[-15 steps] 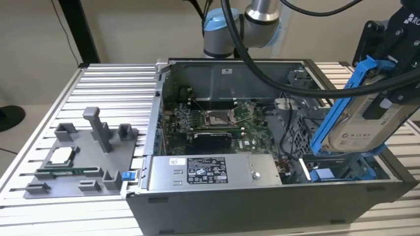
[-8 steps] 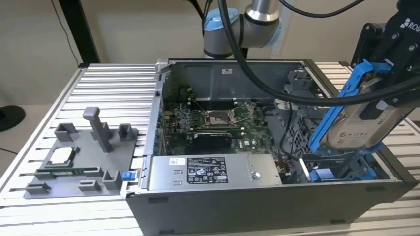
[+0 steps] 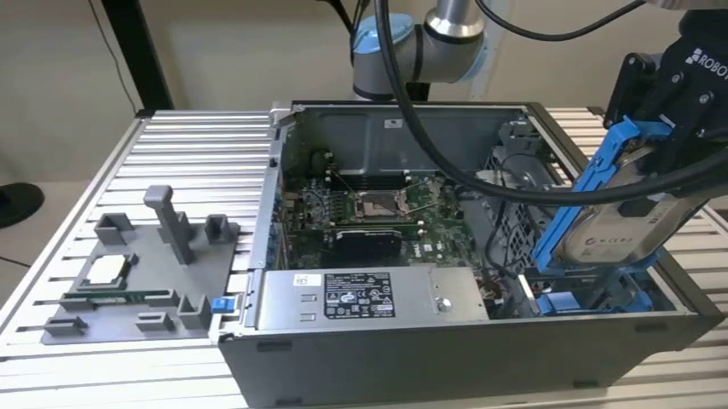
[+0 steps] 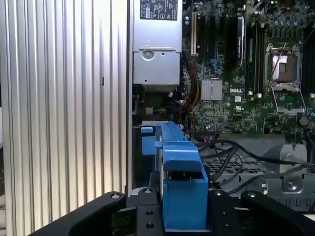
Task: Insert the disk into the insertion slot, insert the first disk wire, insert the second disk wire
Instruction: 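Insert the disk into the insertion slot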
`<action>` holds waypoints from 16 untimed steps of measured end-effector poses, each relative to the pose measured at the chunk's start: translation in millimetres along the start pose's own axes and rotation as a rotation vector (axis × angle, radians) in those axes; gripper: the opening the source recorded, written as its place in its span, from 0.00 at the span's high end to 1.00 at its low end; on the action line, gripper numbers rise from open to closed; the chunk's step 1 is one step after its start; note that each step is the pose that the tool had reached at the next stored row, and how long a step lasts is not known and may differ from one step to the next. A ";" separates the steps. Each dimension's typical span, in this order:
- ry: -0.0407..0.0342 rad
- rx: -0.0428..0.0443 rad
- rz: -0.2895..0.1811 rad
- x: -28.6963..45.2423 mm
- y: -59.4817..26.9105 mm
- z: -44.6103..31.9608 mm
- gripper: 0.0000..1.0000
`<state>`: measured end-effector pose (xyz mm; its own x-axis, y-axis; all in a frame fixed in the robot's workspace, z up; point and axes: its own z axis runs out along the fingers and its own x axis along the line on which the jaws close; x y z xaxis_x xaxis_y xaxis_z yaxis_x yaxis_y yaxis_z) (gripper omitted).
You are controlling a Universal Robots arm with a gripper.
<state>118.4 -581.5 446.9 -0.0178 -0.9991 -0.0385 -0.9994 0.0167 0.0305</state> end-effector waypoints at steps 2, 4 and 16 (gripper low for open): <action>0.0001 0.0000 0.000 0.0 0.0 0.3 1.00; 0.0000 0.0001 0.000 0.1 0.0 0.4 1.00; -0.0001 0.0074 -0.003 0.1 -0.2 1.6 1.00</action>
<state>118.6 -581.6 445.3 -0.0152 -0.9991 -0.0386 -0.9996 0.0143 0.0230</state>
